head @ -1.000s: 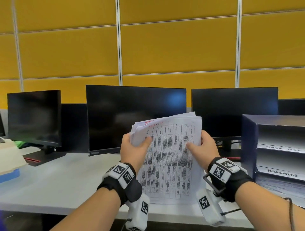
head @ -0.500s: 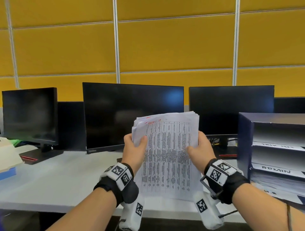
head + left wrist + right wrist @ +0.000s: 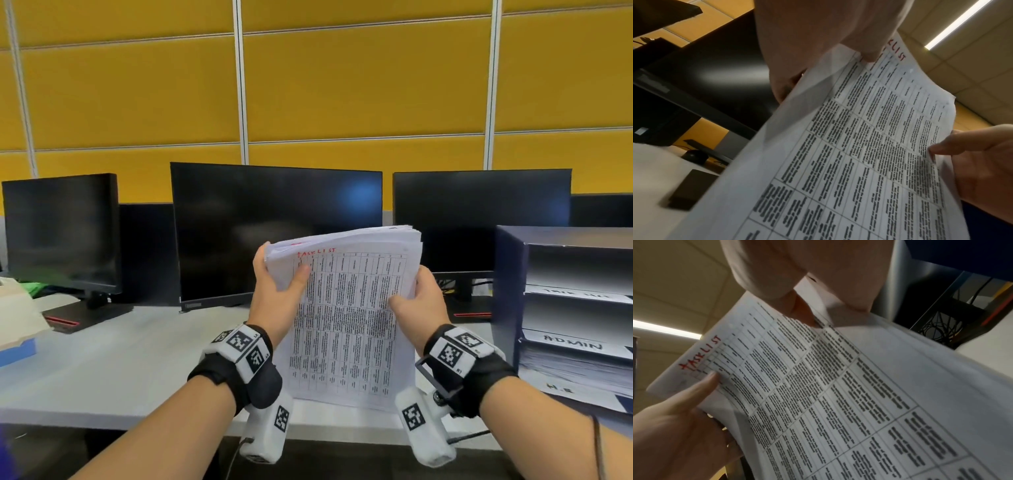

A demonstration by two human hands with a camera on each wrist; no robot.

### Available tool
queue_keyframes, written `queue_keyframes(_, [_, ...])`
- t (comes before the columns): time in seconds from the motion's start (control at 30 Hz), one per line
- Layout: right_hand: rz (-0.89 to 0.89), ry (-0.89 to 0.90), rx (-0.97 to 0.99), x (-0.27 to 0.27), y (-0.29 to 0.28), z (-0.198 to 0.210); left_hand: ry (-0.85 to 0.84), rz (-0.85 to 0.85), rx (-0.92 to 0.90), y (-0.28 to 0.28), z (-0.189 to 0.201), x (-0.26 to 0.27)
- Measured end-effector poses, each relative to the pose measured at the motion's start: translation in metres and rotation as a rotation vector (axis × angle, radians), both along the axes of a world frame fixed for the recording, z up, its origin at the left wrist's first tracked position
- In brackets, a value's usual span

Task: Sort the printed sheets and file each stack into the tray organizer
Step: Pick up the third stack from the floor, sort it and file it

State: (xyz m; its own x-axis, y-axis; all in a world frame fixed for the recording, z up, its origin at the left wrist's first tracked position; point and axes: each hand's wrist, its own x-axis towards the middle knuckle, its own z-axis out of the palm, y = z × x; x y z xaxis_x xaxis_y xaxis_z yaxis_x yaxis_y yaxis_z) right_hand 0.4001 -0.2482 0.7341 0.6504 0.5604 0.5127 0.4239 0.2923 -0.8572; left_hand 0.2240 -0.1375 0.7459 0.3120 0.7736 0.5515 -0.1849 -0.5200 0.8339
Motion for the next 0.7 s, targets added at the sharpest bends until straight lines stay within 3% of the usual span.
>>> queue_keyframes(0.2, [0.010,-0.025,-0.061,-0.003,0.001,0.004,0.002,0.049,-0.070,0.000,0.003,-0.001])
queue_keyframes(0.4, [-0.043,-0.066,0.028,-0.016,0.005,0.010,-0.017,0.136,-0.082,-0.006,0.011,0.002])
queue_keyframes(0.7, [0.054,0.047,-0.112,-0.008,0.010,-0.006,0.224,0.011,-0.154,0.023,-0.017,-0.007])
